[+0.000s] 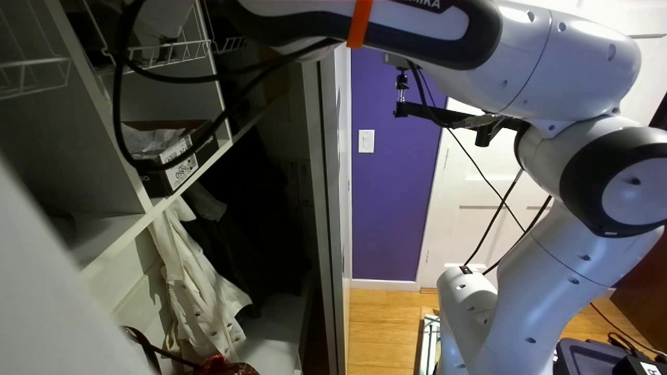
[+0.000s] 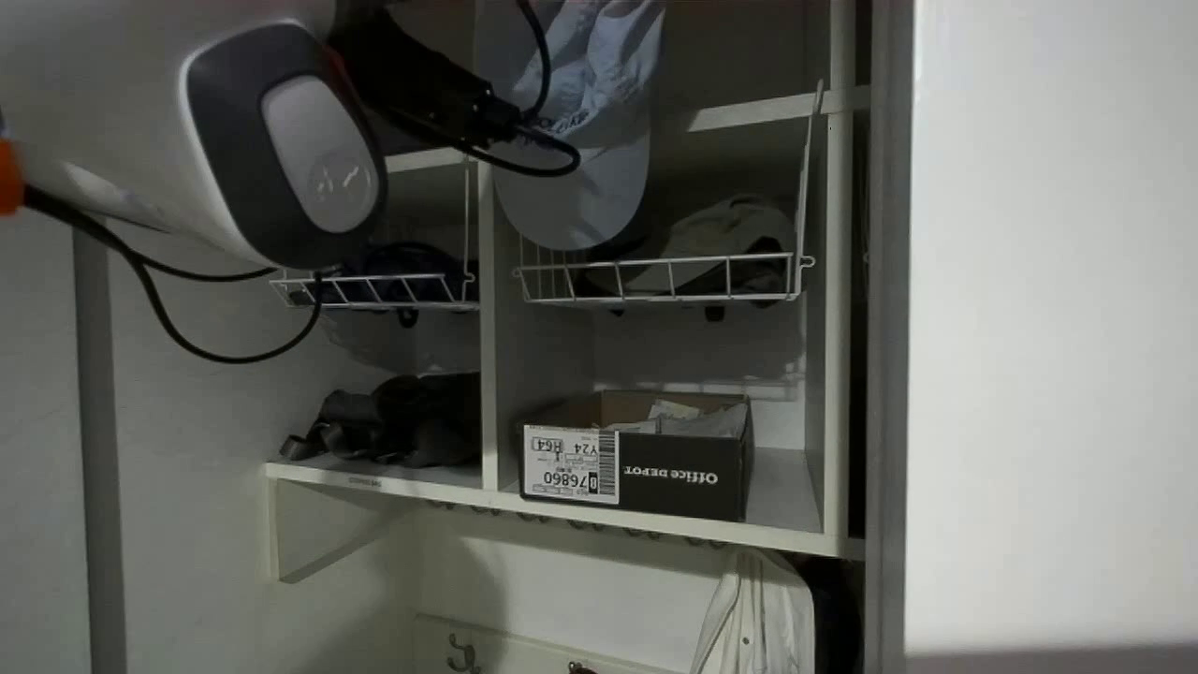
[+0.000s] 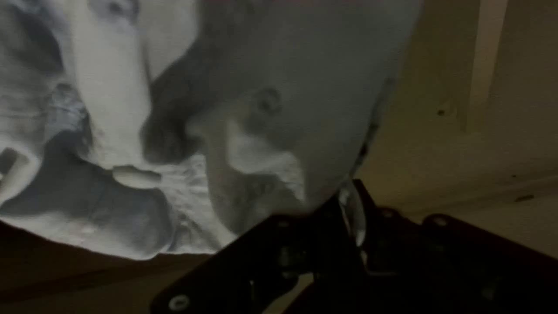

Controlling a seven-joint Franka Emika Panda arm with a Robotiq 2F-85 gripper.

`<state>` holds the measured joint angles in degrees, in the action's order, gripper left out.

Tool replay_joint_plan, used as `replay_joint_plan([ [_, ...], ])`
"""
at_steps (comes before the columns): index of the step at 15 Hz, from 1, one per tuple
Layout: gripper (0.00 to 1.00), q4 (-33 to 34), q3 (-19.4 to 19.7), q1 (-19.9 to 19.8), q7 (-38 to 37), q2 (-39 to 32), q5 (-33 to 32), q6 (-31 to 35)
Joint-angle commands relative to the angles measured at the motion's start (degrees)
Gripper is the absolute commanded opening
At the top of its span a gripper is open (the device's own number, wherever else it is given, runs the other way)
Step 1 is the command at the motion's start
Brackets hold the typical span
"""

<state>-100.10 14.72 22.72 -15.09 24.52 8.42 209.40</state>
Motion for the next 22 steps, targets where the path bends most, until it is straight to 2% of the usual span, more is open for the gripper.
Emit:
replay_joint_plan([
  [1, 0.03, 2.2, 5.7, 6.1, -4.2, -1.4, -4.1, 2.0],
  [2, 0.12, 0.0, 3.1, 3.8, -1.6, -0.5, -1.8, 1.2],
  [6, 0.12, 0.2, 5.0, 5.3, -2.4, -0.6, -2.8, 1.3],
  [7, 0.03, 0.3, 5.0, 5.4, -2.5, -0.6, -2.9, 1.3],
  [14, 0.03, 2.0, 8.4, 7.3, -9.0, -4.4, -1.0, 13.3],
  [19, 0.03, 2.0, 10.3, 8.2, -15.7, -7.4, 0.9, 19.5],
  [20, 0.03, 1.7, 6.0, 1.2, -20.7, -9.0, 1.2, 19.9],
  [22, 0.03, 1.5, 4.2, -1.3, -23.7, -10.0, 2.5, 20.3],
])
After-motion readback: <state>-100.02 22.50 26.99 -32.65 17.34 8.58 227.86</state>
